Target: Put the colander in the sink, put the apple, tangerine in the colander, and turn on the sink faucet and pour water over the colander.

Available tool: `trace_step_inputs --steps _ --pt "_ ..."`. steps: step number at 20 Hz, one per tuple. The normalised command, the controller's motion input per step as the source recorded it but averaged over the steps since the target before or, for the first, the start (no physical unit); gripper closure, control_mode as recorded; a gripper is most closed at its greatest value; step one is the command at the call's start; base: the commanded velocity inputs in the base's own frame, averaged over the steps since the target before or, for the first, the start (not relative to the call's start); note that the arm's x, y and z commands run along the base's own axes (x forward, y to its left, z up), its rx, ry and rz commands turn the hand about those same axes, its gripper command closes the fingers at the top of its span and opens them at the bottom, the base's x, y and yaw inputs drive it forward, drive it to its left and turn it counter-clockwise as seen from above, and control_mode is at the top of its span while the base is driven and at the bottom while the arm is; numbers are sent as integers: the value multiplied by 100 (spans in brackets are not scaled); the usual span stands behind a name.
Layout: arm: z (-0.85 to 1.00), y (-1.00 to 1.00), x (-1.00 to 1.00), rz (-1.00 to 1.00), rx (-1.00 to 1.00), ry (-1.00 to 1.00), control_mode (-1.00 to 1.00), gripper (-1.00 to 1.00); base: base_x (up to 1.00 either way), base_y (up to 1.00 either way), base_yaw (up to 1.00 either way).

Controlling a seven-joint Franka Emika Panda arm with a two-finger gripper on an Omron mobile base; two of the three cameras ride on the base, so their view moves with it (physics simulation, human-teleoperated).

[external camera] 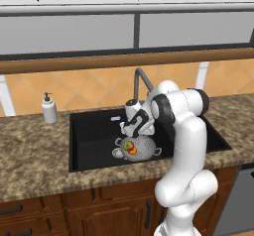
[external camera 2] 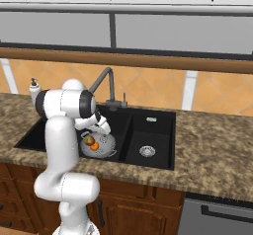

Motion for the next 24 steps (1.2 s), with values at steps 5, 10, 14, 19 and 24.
trace_step_inputs --steps 5,10,14,19,24 --pt "17 -13 -41 0 0 -6 -100 -100 0 0 0" --pt "11 -3 -36 0 0 -8 -100 -100 0 0 0" --pt "39 -30 -28 0 0 -7 -100 -100 0 0 0" --pt "50 -42 -18 1 3 -3 -100 -100 0 0 0" --pt "74 -36 -8 0 6 0 -100 -100 0 0 0"
